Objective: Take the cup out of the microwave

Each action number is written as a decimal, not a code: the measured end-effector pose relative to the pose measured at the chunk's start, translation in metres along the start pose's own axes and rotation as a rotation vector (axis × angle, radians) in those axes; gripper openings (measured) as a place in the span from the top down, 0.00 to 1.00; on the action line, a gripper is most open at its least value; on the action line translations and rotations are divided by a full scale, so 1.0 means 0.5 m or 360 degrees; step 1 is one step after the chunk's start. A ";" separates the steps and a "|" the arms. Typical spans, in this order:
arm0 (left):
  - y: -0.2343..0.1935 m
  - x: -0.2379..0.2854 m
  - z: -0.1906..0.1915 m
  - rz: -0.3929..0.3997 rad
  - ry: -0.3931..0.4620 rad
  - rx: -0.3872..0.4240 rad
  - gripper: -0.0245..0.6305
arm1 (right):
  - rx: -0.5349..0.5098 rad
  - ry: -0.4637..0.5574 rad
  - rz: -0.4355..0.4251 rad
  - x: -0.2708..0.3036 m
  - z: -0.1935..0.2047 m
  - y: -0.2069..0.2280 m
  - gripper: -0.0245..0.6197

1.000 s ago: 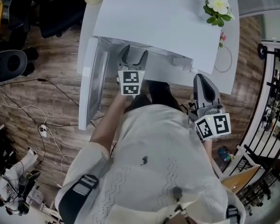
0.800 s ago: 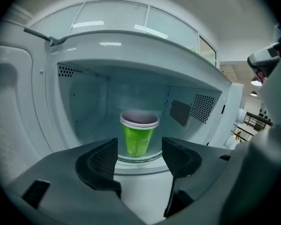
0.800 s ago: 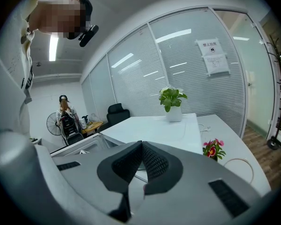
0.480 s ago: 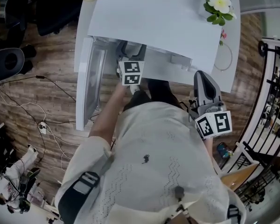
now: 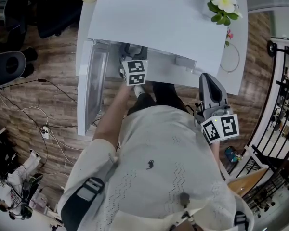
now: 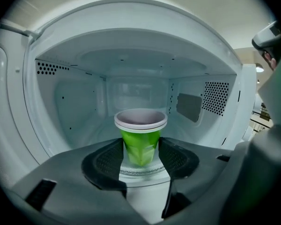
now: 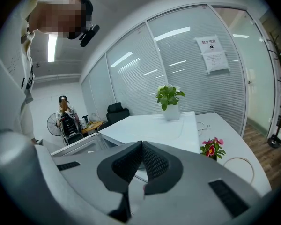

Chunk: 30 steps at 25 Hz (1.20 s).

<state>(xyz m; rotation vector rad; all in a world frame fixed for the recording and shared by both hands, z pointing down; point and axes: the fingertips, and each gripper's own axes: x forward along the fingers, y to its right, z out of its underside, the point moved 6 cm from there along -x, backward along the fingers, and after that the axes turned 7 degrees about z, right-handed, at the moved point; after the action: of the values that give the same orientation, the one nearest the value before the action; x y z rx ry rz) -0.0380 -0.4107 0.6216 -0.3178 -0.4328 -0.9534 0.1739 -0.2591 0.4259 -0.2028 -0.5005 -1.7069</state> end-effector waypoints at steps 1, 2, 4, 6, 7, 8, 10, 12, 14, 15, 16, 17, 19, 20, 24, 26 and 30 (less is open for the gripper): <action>-0.001 0.000 -0.001 -0.0007 0.0001 -0.0003 0.57 | 0.0003 0.0000 0.0000 -0.001 0.001 0.001 0.95; -0.002 0.000 -0.001 -0.0009 0.0004 -0.0011 0.58 | 0.0005 0.0000 0.0000 -0.003 0.002 0.002 0.95; -0.004 -0.003 -0.002 -0.0009 0.0014 -0.0036 0.59 | 0.0008 0.0002 -0.0001 -0.005 0.004 0.003 0.95; -0.005 -0.008 -0.005 -0.0007 0.0019 -0.0046 0.59 | 0.0011 0.0007 -0.0004 -0.007 0.004 0.003 0.95; -0.004 -0.010 -0.007 -0.0002 0.0021 -0.0045 0.59 | 0.0012 0.0009 -0.0006 -0.009 0.004 0.002 0.95; -0.003 -0.013 -0.008 0.0005 0.0023 -0.0044 0.59 | 0.0012 0.0010 -0.0009 -0.010 0.004 0.001 0.95; 0.002 -0.018 -0.012 0.0014 0.0030 -0.0039 0.60 | 0.0011 0.0013 -0.0016 -0.013 0.005 -0.001 0.95; 0.006 -0.024 -0.013 0.0011 0.0037 -0.0030 0.60 | 0.0012 0.0015 -0.0024 -0.016 0.007 -0.004 0.95; 0.010 -0.034 -0.013 0.0007 0.0040 -0.0021 0.60 | 0.0011 0.0019 -0.0032 -0.021 0.009 -0.009 0.95; 0.012 -0.040 -0.013 0.0007 0.0040 -0.0014 0.60 | 0.0010 0.0022 -0.0035 -0.024 0.009 -0.013 0.95; 0.014 -0.047 -0.012 0.0009 0.0041 -0.0006 0.60 | 0.0010 0.0026 -0.0037 -0.028 0.009 -0.017 0.95; 0.015 -0.055 -0.012 0.0013 0.0042 0.0000 0.60 | 0.0010 0.0030 -0.0038 -0.031 0.010 -0.020 0.95; 0.019 -0.071 -0.009 0.0022 0.0043 0.0009 0.60 | 0.0012 0.0036 -0.0042 -0.038 0.011 -0.027 0.95; 0.021 -0.079 -0.007 0.0025 0.0042 0.0013 0.60 | 0.0012 0.0038 -0.0046 -0.042 0.012 -0.031 0.95; 0.025 -0.105 0.001 0.0026 0.0038 0.0032 0.60 | 0.0002 0.0048 -0.0065 -0.057 0.016 -0.047 0.95; 0.025 -0.118 0.004 0.0024 0.0040 0.0037 0.60 | 0.0000 0.0050 -0.0072 -0.064 0.019 -0.056 0.95; 0.028 -0.145 0.009 0.0024 0.0050 0.0050 0.60 | -0.0004 0.0060 -0.0077 -0.080 0.026 -0.070 0.95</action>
<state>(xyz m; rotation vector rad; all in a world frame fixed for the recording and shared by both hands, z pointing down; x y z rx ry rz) -0.0639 -0.3495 0.5892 -0.2768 -0.4156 -0.9352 0.1460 -0.2133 0.4137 -0.1614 -0.4789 -1.7554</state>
